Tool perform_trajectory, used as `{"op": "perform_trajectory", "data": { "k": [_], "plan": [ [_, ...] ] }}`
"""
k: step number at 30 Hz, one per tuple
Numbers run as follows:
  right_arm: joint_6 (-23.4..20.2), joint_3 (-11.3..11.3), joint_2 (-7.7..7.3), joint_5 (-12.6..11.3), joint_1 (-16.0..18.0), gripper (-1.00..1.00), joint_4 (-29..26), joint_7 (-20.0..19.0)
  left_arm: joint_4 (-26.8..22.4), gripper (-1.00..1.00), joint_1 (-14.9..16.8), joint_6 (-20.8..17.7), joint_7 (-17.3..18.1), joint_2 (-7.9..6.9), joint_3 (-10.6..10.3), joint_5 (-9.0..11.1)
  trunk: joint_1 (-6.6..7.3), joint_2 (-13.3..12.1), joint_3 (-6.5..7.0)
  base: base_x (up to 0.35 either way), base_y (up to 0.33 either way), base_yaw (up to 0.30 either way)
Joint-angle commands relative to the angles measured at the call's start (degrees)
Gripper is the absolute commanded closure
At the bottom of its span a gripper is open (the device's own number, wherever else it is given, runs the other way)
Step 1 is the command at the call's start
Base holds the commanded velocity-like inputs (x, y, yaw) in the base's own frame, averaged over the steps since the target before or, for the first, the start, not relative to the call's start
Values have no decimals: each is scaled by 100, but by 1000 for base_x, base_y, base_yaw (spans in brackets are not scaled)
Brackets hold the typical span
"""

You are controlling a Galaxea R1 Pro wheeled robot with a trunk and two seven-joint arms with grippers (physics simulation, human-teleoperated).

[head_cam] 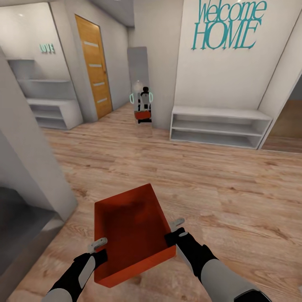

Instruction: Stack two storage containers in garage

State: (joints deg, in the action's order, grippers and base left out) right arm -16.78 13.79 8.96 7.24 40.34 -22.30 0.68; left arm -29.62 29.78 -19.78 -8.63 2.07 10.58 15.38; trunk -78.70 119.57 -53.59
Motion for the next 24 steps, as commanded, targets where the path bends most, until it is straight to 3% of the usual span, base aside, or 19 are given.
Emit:
{"op": "perform_trajectory", "data": {
  "k": [1,24],
  "plan": [
    [-36,401,97,-56,1,100,-20,-147,-3,100,2,-184,-42,83,-461,238,-3,2,-5,341,0,0],
    [-36,405,104,-56,-8,100,-20,-147,-4,100,2,-184,-42,83,-461,236,-3,2,-5,341,0,0]
  ]
}}
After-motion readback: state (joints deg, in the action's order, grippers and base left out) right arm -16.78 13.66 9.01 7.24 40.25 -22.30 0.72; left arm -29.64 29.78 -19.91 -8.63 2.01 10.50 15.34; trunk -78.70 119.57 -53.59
